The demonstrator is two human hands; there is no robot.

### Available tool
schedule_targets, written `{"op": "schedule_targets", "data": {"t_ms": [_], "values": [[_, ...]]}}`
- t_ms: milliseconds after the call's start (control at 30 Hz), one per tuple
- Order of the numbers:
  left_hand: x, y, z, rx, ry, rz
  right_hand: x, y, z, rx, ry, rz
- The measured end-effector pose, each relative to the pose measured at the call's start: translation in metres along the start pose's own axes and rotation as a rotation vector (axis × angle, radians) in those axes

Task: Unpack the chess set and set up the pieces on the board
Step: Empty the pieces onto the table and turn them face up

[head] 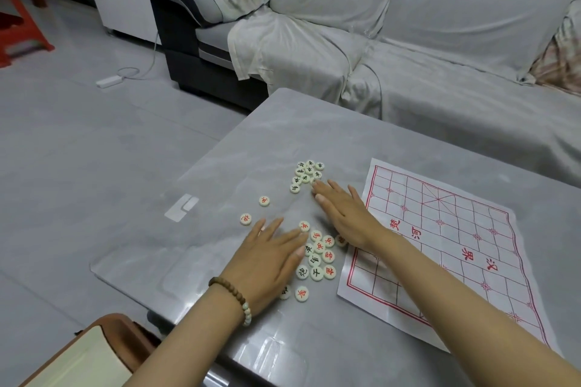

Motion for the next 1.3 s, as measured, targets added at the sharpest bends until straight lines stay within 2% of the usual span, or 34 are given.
{"op": "schedule_targets", "data": {"t_ms": [100,300,433,567,700,867,967,1067,1167,1300], "values": [[-0.013,0.014,-0.014,-0.045,-0.082,0.040,0.005,-0.005,-0.011,0.042,0.093,0.056],[-0.033,0.027,-0.031,-0.053,-0.192,0.046,-0.001,-0.009,-0.047,0.118,0.099,0.028],[-0.033,0.024,-0.027,-0.012,-0.161,0.127,-0.004,-0.013,-0.060,0.141,0.081,0.006],[-0.033,0.009,-0.019,0.079,-0.122,0.202,-0.013,-0.022,-0.067,0.187,-0.012,-0.009],[-0.026,-0.010,-0.009,0.173,-0.095,0.200,-0.024,-0.029,-0.059,0.104,-0.104,0.039],[-0.023,-0.023,0.005,0.179,-0.056,0.214,-0.041,-0.031,-0.060,0.013,-0.126,-0.061],[-0.017,-0.032,0.013,0.195,-0.051,0.162,-0.049,-0.041,-0.071,0.020,-0.123,-0.115],[-0.008,-0.037,0.014,0.197,-0.047,0.032,-0.058,-0.060,-0.082,0.072,-0.165,-0.068],[0.011,-0.046,0.010,0.217,0.063,-0.055,-0.049,-0.065,-0.079,0.078,-0.159,0.021],[0.030,-0.064,-0.003,0.306,0.171,-0.101,-0.040,-0.066,-0.054,0.137,-0.129,-0.015]]}}
Point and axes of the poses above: each hand's wrist, its own z-axis towards the middle knuckle, its own x-axis out of the back of the hand, y = z × x, the point moved 6 cm from there along z, towards the middle knuckle, and after that the axes turned 2 degrees about -z, right-handed, at the moved point
